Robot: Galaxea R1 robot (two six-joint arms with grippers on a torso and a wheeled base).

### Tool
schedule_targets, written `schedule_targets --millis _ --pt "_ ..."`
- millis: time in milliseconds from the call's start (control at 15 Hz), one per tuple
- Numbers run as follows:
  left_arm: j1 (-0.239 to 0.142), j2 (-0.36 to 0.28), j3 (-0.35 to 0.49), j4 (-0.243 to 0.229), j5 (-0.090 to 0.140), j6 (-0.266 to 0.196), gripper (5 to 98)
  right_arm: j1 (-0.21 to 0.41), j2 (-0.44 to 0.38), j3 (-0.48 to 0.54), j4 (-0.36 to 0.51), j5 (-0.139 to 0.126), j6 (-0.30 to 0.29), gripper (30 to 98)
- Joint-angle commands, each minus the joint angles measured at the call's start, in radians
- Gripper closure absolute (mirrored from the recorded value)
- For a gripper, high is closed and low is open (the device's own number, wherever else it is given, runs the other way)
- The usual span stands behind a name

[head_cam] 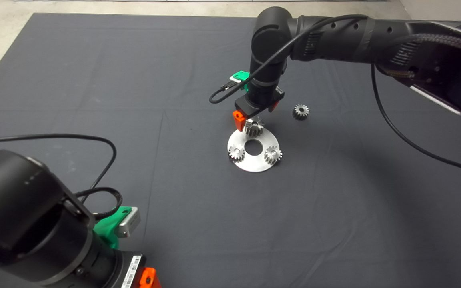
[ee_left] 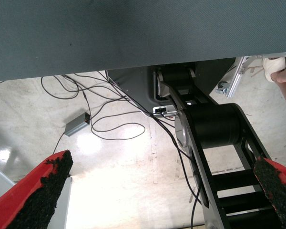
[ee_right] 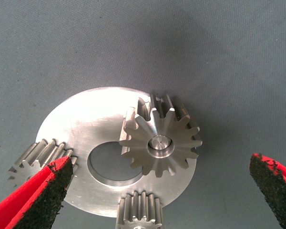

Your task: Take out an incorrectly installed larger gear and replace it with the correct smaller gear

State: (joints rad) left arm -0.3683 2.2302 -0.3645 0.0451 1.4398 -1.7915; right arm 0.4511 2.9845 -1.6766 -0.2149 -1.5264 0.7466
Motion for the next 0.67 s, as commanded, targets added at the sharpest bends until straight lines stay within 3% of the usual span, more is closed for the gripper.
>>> schedule_targets --millis 0,600 --pt "-0.005 -0.001 0.01 -0.017 0.001 -0.003 5.5 0.009 0.002 -0.004 -0.054 -0.104 -0.007 30.5" --pt "-0.005 -0.001 0.01 -0.017 -0.001 -0.003 5.5 -0.031 0.002 -0.036 -0.057 -0.101 -0.007 30.5"
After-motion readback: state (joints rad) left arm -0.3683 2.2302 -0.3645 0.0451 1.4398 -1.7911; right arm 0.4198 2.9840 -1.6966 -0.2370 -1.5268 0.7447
